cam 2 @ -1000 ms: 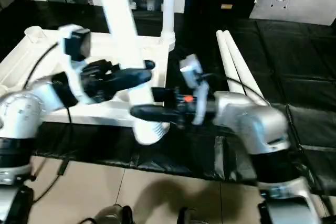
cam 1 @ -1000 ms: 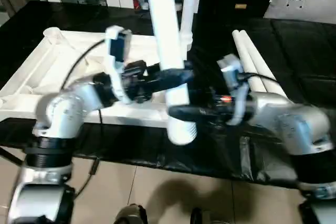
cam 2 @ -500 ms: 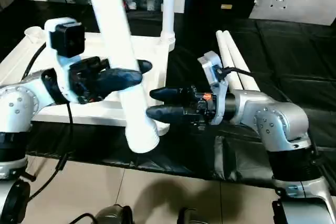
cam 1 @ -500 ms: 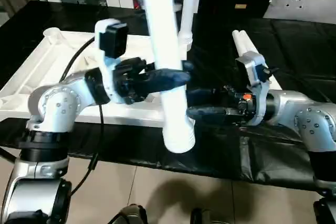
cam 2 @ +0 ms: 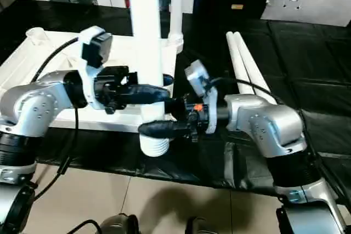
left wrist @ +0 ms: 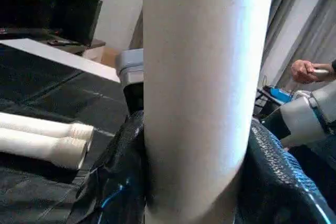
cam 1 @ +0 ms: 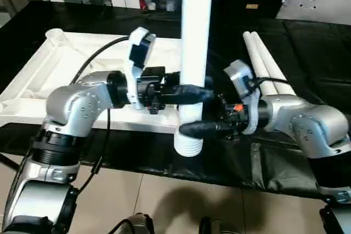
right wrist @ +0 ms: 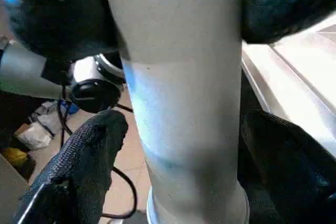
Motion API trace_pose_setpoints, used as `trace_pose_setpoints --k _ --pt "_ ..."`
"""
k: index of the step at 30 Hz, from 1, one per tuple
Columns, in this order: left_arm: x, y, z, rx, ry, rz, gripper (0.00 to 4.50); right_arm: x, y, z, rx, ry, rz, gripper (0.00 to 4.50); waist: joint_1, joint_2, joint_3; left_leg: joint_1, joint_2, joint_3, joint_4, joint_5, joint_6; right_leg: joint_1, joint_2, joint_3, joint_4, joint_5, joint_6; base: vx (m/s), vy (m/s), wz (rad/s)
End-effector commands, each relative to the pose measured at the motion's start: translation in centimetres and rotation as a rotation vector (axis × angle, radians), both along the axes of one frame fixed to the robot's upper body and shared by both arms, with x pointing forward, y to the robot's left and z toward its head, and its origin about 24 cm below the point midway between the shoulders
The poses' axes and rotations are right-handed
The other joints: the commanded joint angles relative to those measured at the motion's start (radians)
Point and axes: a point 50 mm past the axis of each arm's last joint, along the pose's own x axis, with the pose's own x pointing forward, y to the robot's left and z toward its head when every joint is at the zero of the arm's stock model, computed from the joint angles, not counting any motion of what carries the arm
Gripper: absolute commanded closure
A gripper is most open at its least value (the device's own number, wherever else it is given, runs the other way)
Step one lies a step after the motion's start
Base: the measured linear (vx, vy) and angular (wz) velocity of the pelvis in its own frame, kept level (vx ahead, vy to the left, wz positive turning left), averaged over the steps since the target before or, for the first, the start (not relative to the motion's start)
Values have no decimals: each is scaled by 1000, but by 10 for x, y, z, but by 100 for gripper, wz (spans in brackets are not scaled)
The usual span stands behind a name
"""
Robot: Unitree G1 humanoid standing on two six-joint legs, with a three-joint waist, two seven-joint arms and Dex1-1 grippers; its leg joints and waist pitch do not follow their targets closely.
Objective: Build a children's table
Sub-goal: Pick table leg
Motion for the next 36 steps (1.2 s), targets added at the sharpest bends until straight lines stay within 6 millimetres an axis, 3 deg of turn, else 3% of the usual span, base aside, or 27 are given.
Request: trace_pose_setpoints --k 1,11,12,20,21,32,36 --pt "0 -4 6 11 -40 -18 260 1 5 5 -2 -30 17 52 -4 -10 -87 16 42 -16 -65 -99 34 61 -75 49 -69 -252 -203 0 0 0" --pt "-1 -5 4 33 -57 -28 260 2 6 3 -6 -34 21 52 -3 -8 -88 17 43 -16 -65 -100 39 62 -74 49 -67 -230 -217 0 0 0" --pt "-1 -6 4 34 -59 -28 260 2 6 3 -8 -35 22 78 -3 -7 -88 17 43 -16 -64 -100 39 62 -75 49 -67 -230 -218 0 0 0" --pt "0 -7 3 42 -65 -25 260 2 7 0 -23 -39 23 136 -3 -7 -88 17 44 -16 -64 -99 41 62 -75 49 -66 -223 -221 0 0 0" --pt "0 -7 3 43 -65 -25 260 2 7 0 -24 -39 23 161 -4 -7 -88 17 44 -16 -64 -101 40 62 -74 49 -66 -227 -220 0 0 0" --pt "6 -8 0 72 -63 39 260 2 9 -2 -26 -40 28 242 -2 -6 -91 16 42 -16 -62 -96 42 65 -75 49 -65 -207 -228 0 0 0" --pt "9 -9 -1 103 -78 81 260 2 8 -4 -24 -39 23 250 -1 -4 -95 16 44 -17 -61 -85 45 65 -74 48 -61 -176 -237 0 0 0"
